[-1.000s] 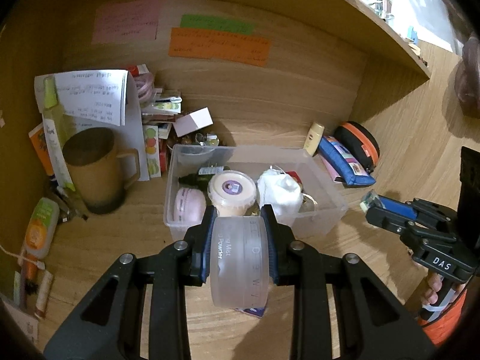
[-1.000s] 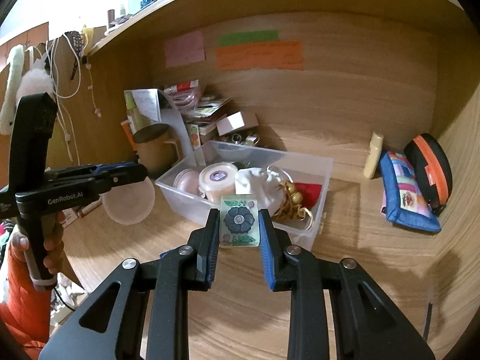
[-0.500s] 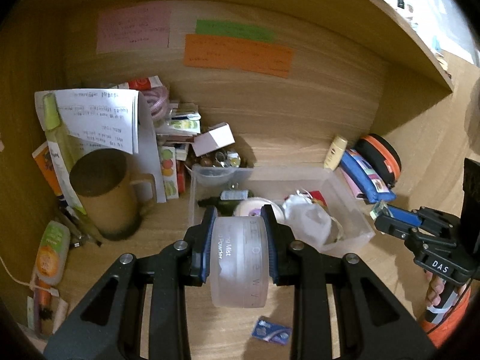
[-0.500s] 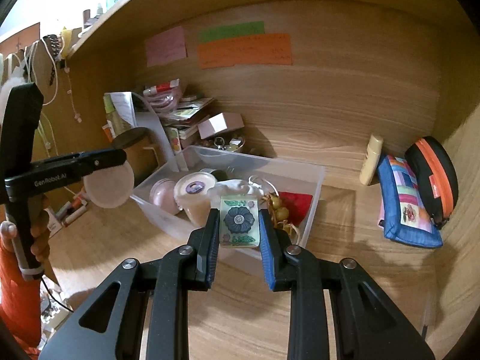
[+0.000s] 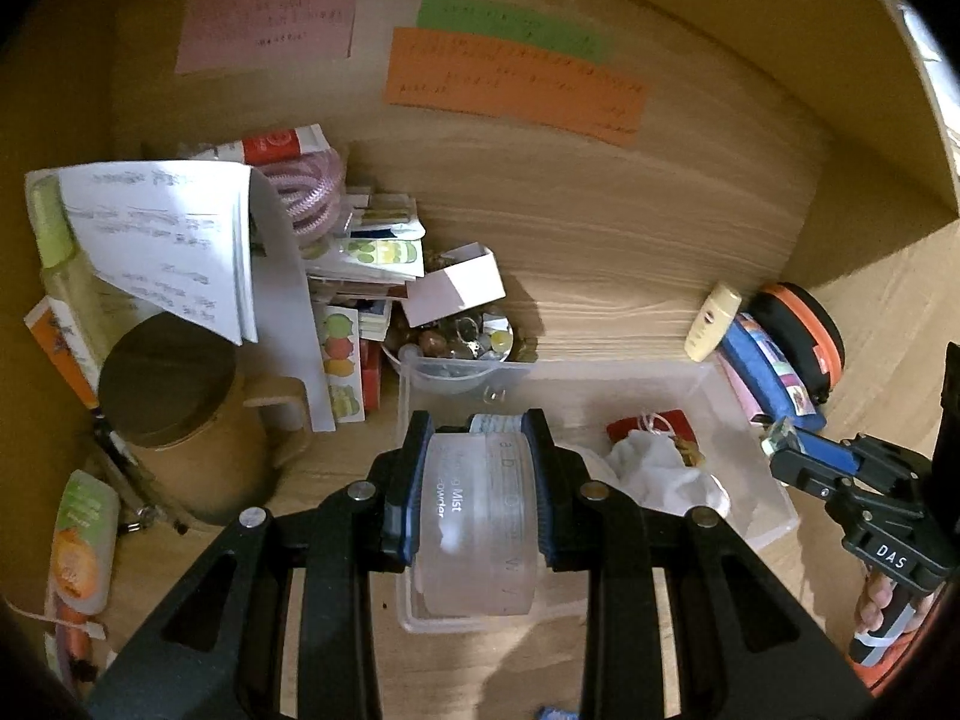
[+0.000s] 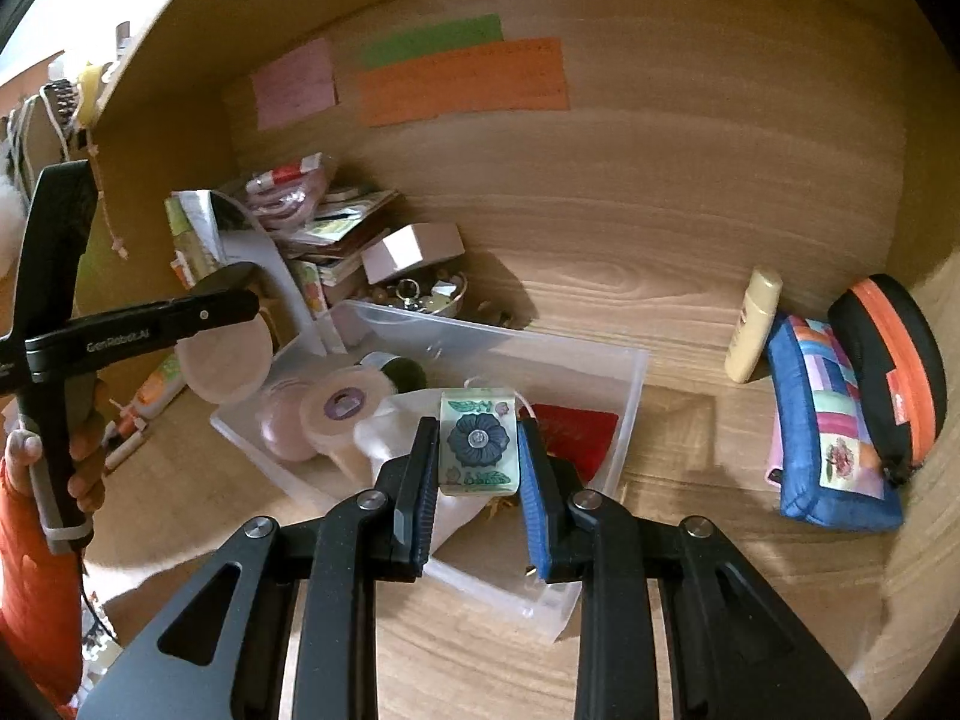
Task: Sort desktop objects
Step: 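Carry the tape roll with left gripper while right gripper carries the square tag over the bin, then release the tape roll from left gripper while right gripper drops the square tag into the bin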
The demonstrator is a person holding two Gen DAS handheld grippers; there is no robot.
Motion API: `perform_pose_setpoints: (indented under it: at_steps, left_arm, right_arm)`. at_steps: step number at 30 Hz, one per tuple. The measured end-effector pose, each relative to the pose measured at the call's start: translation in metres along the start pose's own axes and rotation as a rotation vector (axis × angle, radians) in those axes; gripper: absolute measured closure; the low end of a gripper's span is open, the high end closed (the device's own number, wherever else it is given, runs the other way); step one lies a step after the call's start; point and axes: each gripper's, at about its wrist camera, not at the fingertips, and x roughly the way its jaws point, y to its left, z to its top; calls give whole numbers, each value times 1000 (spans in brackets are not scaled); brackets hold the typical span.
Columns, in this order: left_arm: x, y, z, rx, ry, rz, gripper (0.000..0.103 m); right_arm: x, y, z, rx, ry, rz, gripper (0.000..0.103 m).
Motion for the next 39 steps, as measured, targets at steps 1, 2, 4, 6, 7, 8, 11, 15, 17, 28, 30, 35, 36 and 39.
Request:
perform_pose_setpoints:
  at_steps: [1,2,4,6,7,8,11,15,17,28,30,35,36,39]
  left_arm:
    - [4,1,1,-1,7,-4,74]
    - [8,1,3,-2,14,-10,74]
    - [14,2,5,0,19,-11,74]
    - [21,2,7,3,26,-15,74]
    - [23,2,8,6,28,-13,74]
    - [27,2,9,11,32,-7,74]
    - [37,1,11,31,39,15,74]
    - [51,1,12,46,57,32,74]
    - [55,1,12,49,61,32,74]
    - [76,-3,8,57,96,25,74]
    - [77,-3,7,57,96,25,74]
    - [80,-5,5,71,101,36,74]
    - [82,-7,5,75,102,37,74]
    - [82,-9,3,84,99,35,74]
  right_arm:
    - [2,-1,1,3,3,-1,81]
    - [6,-3,2,7,7,-2,81]
    - [11,-7,3,16,14,-8,81]
    - [17,-12,3,27,23,-6,81]
    - [21,-13,3,30,31,-5,81]
    - [24,-14,3,31,37,-7,81]
    - [31,-14,4,25,49,-15,81]
    - [36,-14,5,24,44,-28,81]
    - [41,-15,5,23,55,-33,81]
    - [64,-19,-1,24,97,-80,80]
    - [65,-18,-2,16,93,-92,80]
    - [73,-13,-4,-2,99,-108,80]
    - [73,-11,-4,-10,100,-109,80]
    - [74,-7,-5,-27,106,-106,79]
